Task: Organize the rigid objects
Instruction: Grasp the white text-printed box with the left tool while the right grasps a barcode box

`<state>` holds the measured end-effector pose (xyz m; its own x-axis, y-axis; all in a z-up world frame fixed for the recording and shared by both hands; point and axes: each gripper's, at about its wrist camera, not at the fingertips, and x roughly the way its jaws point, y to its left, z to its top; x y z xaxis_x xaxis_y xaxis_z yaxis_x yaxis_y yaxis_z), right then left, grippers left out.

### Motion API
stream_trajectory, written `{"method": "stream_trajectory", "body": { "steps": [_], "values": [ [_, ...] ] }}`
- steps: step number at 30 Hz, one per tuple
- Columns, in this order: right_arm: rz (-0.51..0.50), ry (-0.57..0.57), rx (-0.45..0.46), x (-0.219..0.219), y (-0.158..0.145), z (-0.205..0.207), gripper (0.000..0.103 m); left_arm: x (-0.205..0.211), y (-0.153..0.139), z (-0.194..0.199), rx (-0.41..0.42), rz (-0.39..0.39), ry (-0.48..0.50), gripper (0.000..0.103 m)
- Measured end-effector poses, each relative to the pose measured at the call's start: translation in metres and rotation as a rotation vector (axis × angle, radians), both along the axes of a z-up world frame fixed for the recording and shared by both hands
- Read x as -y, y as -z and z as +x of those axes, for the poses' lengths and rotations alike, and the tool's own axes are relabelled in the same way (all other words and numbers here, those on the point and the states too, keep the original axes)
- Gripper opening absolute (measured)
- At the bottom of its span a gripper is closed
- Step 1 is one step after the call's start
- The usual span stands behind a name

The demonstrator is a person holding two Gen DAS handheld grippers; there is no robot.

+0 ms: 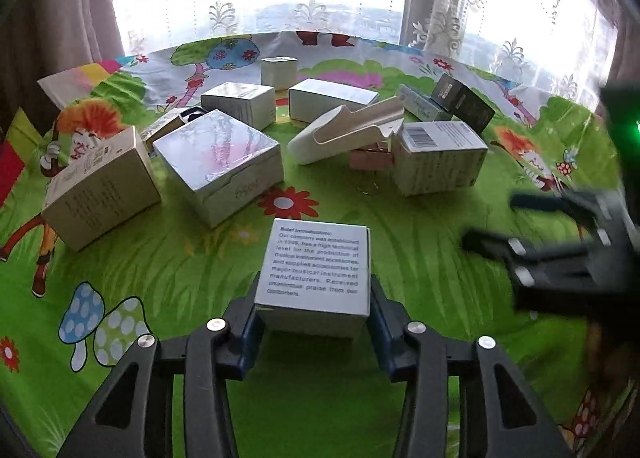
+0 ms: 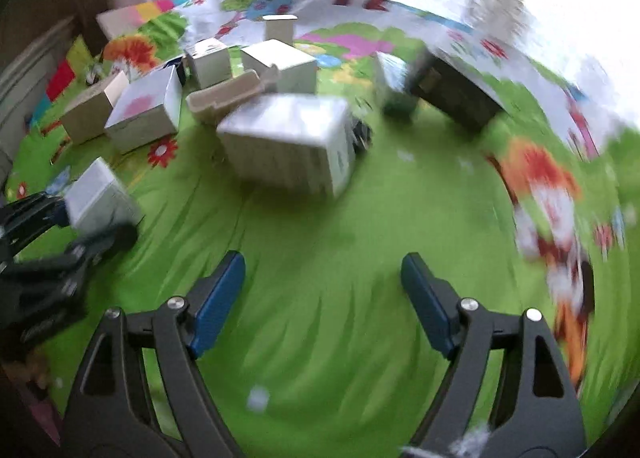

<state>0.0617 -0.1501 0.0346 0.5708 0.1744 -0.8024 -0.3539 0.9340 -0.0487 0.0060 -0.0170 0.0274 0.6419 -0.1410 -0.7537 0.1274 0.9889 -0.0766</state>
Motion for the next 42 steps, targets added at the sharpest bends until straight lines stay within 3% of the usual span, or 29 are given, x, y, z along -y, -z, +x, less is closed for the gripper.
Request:
{"method": "stream_trajectory", "body": {
  "steps": [6,8,12,13,15,16,18,19,23,27,31,32,34,40,41,42],
  "values": [
    [-0.129,-0.208,0.171,-0.03,-0.025,0.014,0.087,0.0,0.007,0.004,-0.017,-0.014,0.076,0.078],
    [-0.245,-0.287,0.203,-0.049,-0.027,0.02,0.092,0.003,0.008,0.004,-0.023,0.0,0.086,0.084],
    [-0.371,-0.398,0.119,-0.067,-0.012,0.039,0.092,0.004,0.009,0.005,-0.034,0.002,0.09,0.09],
    [-0.373,-0.415,0.094,-0.066,-0.01,0.04,0.088,0.003,0.009,0.005,-0.037,-0.002,0.086,0.091],
    [-0.28,-0.412,0.06,-0.056,-0.017,0.034,0.072,0.001,0.009,0.006,-0.037,-0.017,0.085,0.092],
    [-0.165,-0.411,0.023,-0.044,-0.025,0.027,0.065,0.0,0.009,0.006,-0.037,-0.026,0.084,0.092],
    [0.007,-0.437,-0.029,-0.027,-0.035,0.01,0.064,-0.002,0.009,0.006,-0.036,-0.041,0.085,0.093],
    [0.039,-0.439,-0.03,-0.025,-0.036,0.0,0.064,-0.003,0.009,0.007,-0.036,-0.046,0.084,0.094],
    [0.025,-0.361,-0.003,-0.02,-0.036,-0.015,0.064,-0.003,0.009,0.007,-0.038,-0.046,0.079,0.094],
    [-0.026,-0.313,-0.02,-0.034,-0.021,0.014,0.064,-0.001,0.01,0.007,-0.042,-0.021,0.072,0.094],
    [-0.008,-0.291,-0.047,-0.036,-0.011,0.03,0.064,0.001,0.011,0.009,-0.046,0.0,0.068,0.095],
    [-0.019,-0.278,-0.039,-0.038,-0.008,0.028,0.061,0.001,0.011,0.009,-0.048,0.002,0.068,0.096],
    [-0.009,-0.248,-0.01,-0.036,-0.01,0.019,0.043,0.001,0.011,0.009,-0.049,0.005,0.068,0.096],
    [-0.032,-0.043,0.016,0.0,-0.012,-0.034,0.043,0.001,0.011,0.009,-0.049,0.005,0.063,0.095],
    [-0.025,-0.018,0.017,0.006,-0.013,-0.042,0.043,0.0,0.011,0.009,-0.045,0.004,0.057,0.091],
    [-0.015,0.008,0.015,0.013,-0.013,-0.05,0.043,-0.003,0.009,0.008,-0.032,-0.001,0.037,0.075]
  ]
}}
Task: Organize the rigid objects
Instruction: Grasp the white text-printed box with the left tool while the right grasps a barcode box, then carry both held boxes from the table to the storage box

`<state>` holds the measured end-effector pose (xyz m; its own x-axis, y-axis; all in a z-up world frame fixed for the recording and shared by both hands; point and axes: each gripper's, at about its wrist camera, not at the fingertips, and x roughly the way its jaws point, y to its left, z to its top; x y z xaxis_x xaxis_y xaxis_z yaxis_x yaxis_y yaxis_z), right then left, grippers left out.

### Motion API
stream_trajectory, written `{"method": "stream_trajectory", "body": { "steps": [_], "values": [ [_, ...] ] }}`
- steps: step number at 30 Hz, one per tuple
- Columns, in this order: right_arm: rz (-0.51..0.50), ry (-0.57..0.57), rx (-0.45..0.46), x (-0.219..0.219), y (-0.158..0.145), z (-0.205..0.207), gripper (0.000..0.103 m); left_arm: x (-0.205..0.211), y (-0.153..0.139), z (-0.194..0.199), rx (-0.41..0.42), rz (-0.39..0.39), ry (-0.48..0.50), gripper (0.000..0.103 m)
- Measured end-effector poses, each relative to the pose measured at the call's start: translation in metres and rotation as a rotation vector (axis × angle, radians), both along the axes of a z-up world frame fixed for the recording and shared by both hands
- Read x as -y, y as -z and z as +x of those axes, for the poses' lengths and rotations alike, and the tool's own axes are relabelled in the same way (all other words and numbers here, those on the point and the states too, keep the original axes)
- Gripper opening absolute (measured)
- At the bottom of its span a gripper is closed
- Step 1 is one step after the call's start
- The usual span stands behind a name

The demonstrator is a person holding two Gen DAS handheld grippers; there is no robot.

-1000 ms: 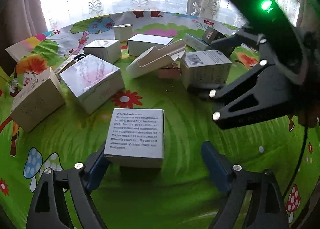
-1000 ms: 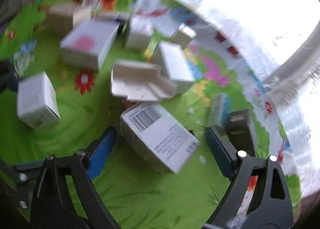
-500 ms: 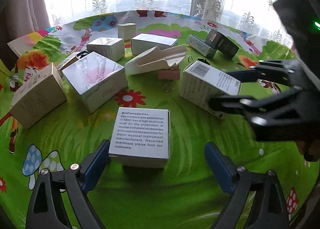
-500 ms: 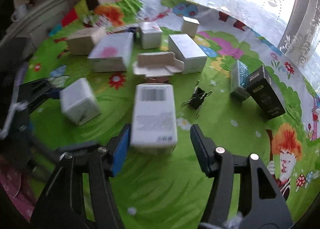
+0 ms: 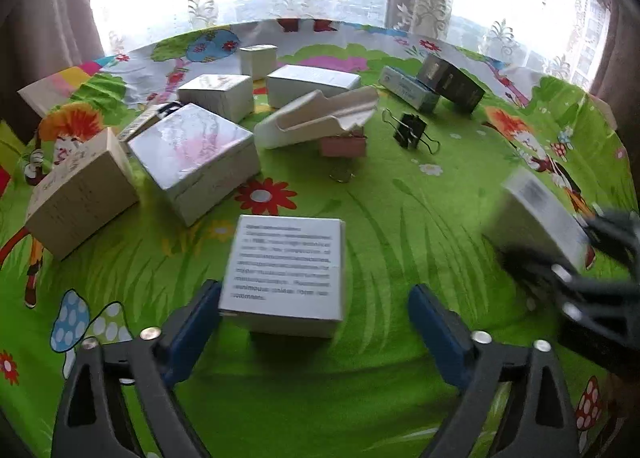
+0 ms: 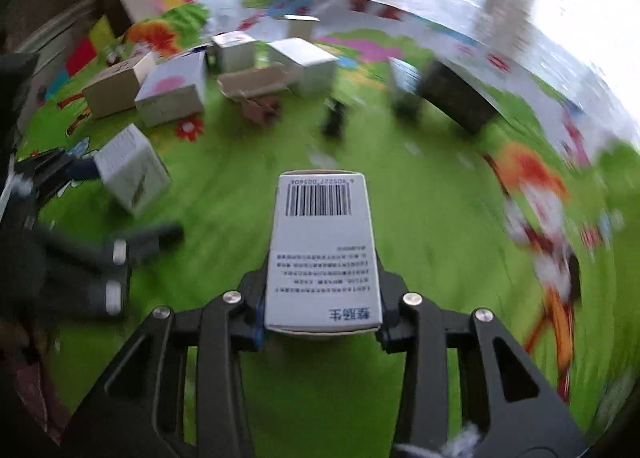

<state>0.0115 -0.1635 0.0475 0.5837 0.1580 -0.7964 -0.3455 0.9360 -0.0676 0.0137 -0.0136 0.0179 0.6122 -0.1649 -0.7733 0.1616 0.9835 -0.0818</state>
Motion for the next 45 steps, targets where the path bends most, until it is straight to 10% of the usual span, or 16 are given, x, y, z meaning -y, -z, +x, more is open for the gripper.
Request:
{"method": "stream_trajectory", "body": {
  "steps": [2,38,45],
  "values": [
    [0.012,0.065,-0.002,0.017,0.001,-0.018,0.043,-0.008,-0.003,-0.003,0.028,-0.019,-0.038,0.042],
    [0.069,0.231,0.058,0.035,-0.001,-0.049,0.043,0.023,-0.013,-0.017,-0.035,0.009,0.027,0.043],
    [0.26,0.346,0.47,0.073,-0.092,-0.121,0.043,0.047,-0.131,-0.07,0.268,-0.172,0.141,0.042]
  ]
}}
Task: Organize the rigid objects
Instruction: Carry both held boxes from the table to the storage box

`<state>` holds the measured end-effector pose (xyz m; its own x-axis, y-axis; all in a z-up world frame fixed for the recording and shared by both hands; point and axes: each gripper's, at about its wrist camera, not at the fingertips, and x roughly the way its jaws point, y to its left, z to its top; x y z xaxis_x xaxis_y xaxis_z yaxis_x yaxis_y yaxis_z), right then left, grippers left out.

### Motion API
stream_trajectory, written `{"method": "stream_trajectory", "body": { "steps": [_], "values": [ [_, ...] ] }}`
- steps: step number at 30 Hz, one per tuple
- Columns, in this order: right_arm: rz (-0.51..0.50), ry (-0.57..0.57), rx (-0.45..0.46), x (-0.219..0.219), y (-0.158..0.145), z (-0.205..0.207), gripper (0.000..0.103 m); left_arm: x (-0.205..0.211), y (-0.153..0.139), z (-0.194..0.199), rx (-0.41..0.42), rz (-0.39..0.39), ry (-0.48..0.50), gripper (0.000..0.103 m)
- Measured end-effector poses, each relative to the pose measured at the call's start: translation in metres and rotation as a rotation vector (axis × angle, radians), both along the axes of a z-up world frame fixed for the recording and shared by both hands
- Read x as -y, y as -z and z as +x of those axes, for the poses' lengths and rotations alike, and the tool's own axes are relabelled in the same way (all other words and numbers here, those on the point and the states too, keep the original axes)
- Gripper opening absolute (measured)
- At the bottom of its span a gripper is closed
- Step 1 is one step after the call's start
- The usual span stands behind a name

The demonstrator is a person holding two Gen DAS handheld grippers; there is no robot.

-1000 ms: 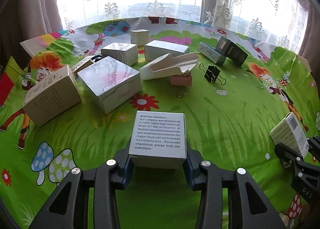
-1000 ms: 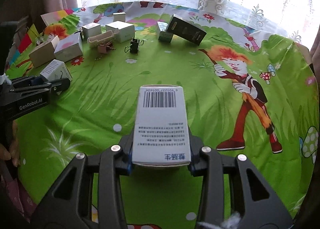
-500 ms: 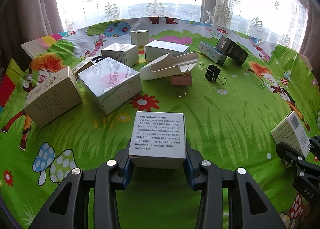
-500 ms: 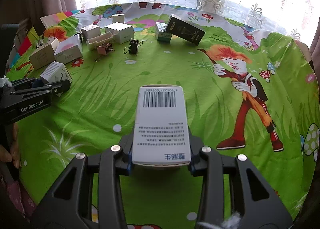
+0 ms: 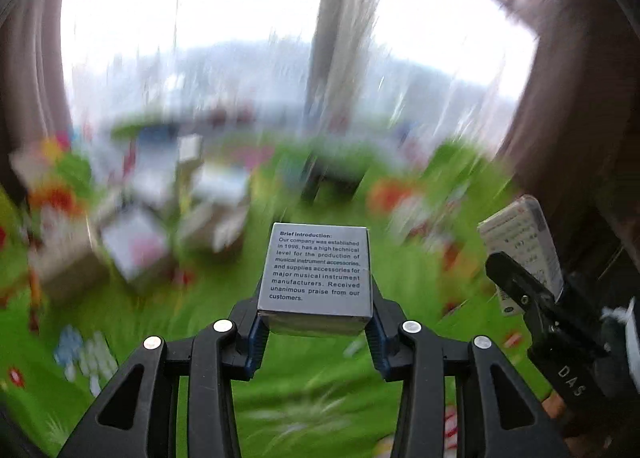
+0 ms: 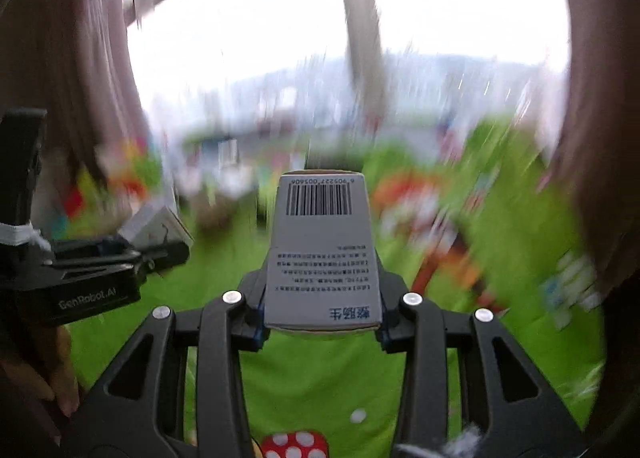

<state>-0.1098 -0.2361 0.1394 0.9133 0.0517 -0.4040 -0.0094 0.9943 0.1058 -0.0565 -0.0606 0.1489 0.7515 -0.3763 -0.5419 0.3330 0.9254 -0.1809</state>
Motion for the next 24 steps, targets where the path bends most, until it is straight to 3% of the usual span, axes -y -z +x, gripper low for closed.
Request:
{"method": "stream_trajectory", "body": {
  "steps": [2,4,9,18,24],
  "values": [
    [-0.008,0.045,0.174,0.004,-0.029,-0.031,0.043,0.001,-0.035,-0.027,0.168,-0.008,-0.006,0.043],
    [-0.057,0.08,0.282,0.0,-0.052,-0.052,0.043,0.001,-0.055,-0.048,0.281,-0.004,-0.018,0.043],
    [-0.072,0.106,0.435,-0.013,-0.075,-0.085,0.043,-0.008,-0.072,-0.08,0.425,-0.044,-0.054,0.043],
    [-0.127,0.065,0.456,-0.037,-0.091,-0.092,0.043,-0.016,-0.079,-0.098,0.476,-0.035,-0.083,0.043],
    [-0.14,0.001,0.421,-0.055,-0.089,-0.092,0.043,-0.04,-0.065,-0.109,0.446,-0.032,-0.134,0.043]
  ]
}}
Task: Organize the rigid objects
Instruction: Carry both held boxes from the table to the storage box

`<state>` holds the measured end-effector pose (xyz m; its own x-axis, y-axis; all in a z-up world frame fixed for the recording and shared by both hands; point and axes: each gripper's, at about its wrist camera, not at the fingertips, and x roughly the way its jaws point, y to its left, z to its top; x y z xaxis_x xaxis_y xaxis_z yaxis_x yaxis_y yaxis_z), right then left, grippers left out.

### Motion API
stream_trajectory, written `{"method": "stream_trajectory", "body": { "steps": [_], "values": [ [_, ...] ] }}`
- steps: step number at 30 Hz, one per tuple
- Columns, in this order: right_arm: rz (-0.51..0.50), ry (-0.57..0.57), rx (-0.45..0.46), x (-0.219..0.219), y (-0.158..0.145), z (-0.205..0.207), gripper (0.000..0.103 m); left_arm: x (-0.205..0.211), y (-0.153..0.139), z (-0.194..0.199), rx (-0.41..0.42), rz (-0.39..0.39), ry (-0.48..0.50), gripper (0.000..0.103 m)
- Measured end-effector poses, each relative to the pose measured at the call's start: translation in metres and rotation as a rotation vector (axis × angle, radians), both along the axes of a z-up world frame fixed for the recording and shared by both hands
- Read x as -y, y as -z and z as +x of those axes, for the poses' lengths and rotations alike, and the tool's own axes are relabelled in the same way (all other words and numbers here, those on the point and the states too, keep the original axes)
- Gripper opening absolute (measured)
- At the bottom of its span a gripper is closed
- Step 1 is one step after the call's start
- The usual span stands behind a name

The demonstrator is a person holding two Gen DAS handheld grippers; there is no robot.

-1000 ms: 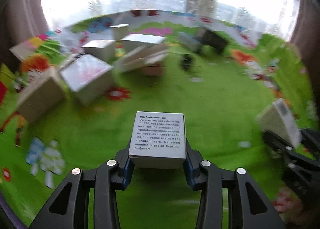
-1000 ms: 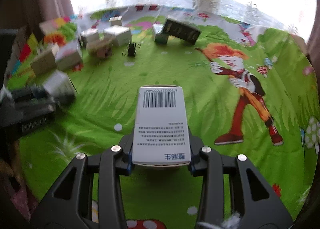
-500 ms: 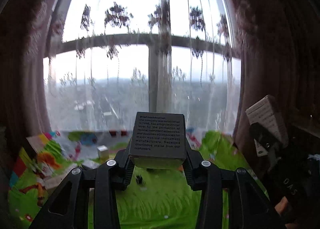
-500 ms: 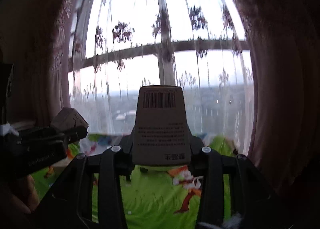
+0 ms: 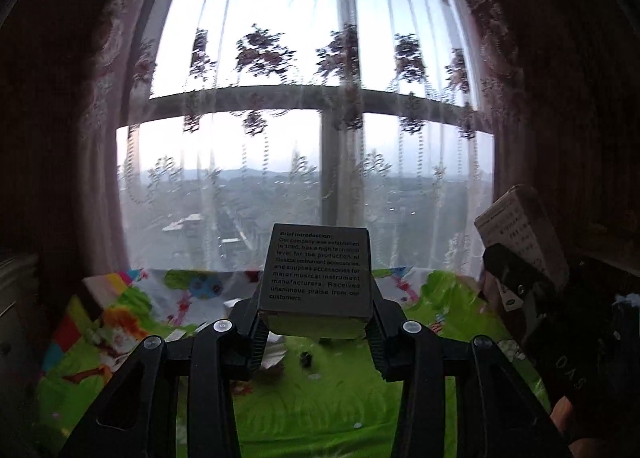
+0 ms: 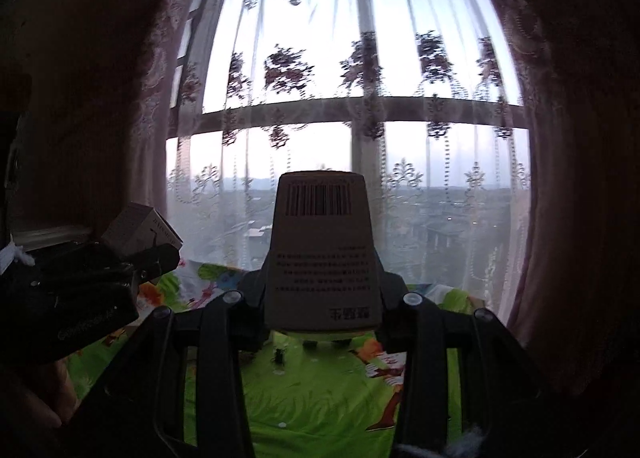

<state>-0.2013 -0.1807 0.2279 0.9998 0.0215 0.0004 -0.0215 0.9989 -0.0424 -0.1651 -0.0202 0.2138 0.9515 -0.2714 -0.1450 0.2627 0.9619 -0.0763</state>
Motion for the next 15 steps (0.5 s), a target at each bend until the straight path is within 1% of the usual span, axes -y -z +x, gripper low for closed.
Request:
{"method": "stream_trajectory", "body": {
  "steps": [4,8,15],
  "values": [
    [-0.023,-0.075,-0.019,-0.025,0.003,-0.001,0.043,-0.026,0.007,-0.008,-0.027,-0.004,-0.058,0.043],
    [-0.049,-0.155,-0.021,-0.052,0.004,-0.004,0.043,-0.053,0.012,-0.019,-0.032,0.002,-0.149,0.043],
    [-0.133,-0.317,-0.006,-0.107,0.001,-0.009,0.043,-0.103,0.018,-0.044,-0.054,-0.014,-0.28,0.043]
  ]
}}
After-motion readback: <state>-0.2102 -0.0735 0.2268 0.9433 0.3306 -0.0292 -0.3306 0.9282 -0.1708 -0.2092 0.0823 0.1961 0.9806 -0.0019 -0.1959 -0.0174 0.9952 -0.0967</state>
